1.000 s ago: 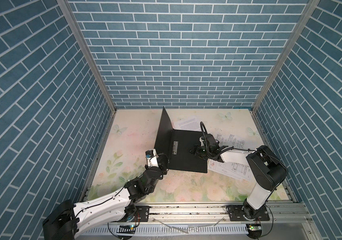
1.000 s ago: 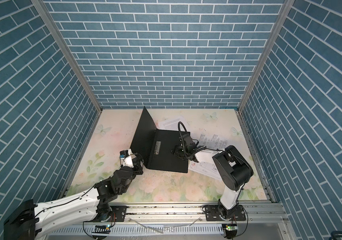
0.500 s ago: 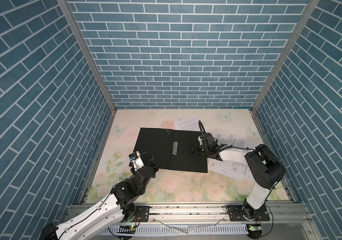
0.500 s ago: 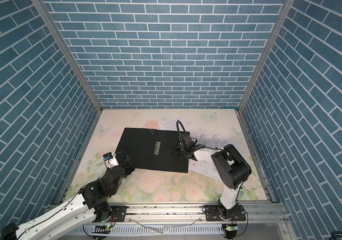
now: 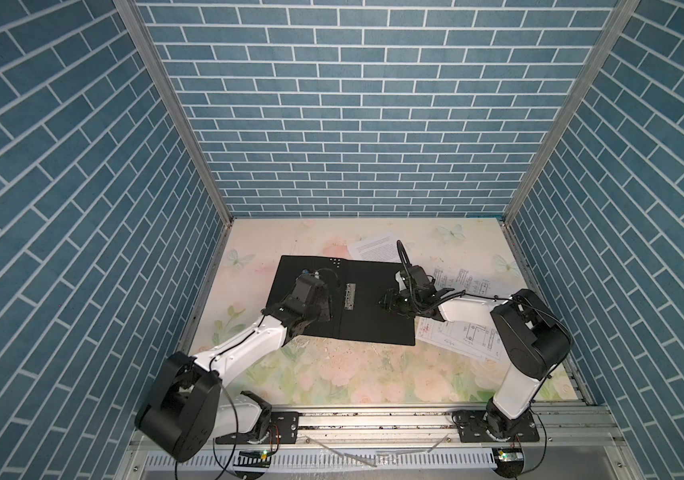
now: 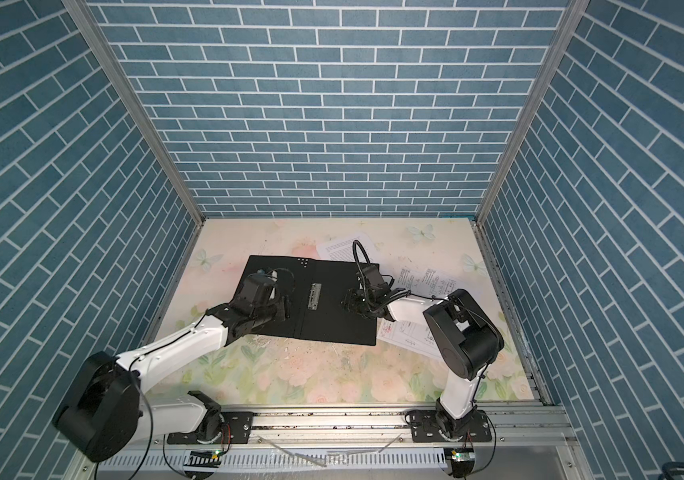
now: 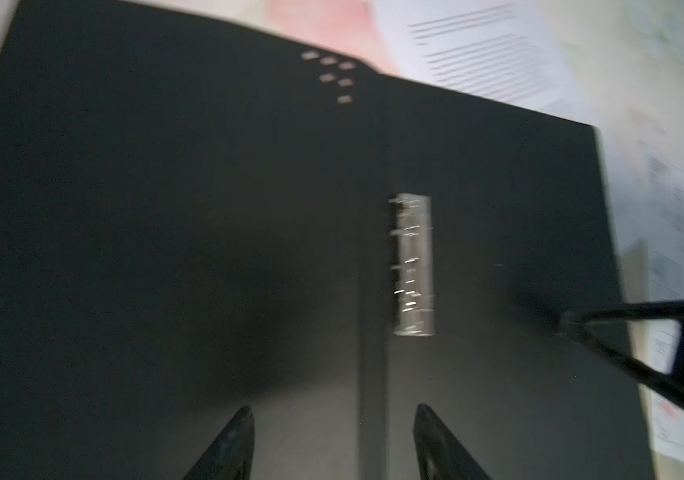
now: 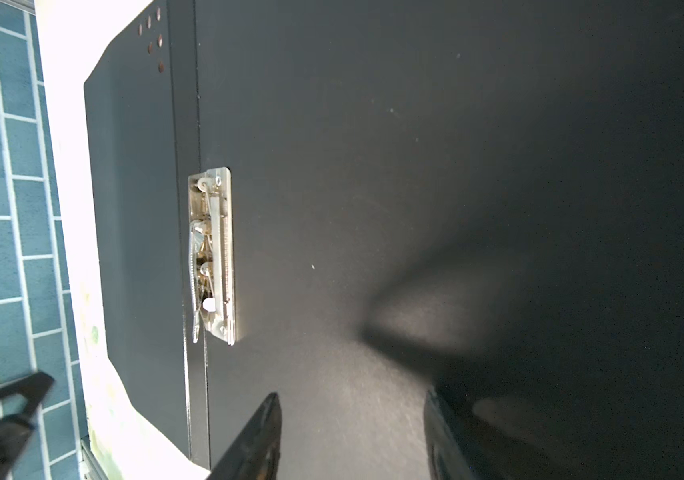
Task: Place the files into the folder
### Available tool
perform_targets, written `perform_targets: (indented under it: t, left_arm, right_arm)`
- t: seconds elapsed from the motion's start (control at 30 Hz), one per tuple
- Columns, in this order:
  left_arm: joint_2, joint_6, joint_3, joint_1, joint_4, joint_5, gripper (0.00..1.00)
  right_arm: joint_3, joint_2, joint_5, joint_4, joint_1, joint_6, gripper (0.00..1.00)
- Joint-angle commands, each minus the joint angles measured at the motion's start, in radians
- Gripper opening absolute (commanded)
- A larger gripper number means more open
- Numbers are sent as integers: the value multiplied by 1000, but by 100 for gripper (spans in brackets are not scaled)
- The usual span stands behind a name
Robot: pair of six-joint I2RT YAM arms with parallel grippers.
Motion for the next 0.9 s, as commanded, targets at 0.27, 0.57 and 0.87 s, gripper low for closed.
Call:
perform_targets:
  t: [0.27, 0.57, 0.87]
  left_arm:
    - [314, 178, 180, 136, 120, 420, 48]
    - [486, 172, 340, 132, 22, 342, 29]
    - [577, 193, 410, 106, -30, 301, 23]
  right_arm:
    - [59, -3, -29, -2, 1, -38, 54]
    - [81, 20, -35, -20, 1, -34, 54]
    - [99, 32, -35, -38, 1, -37, 54]
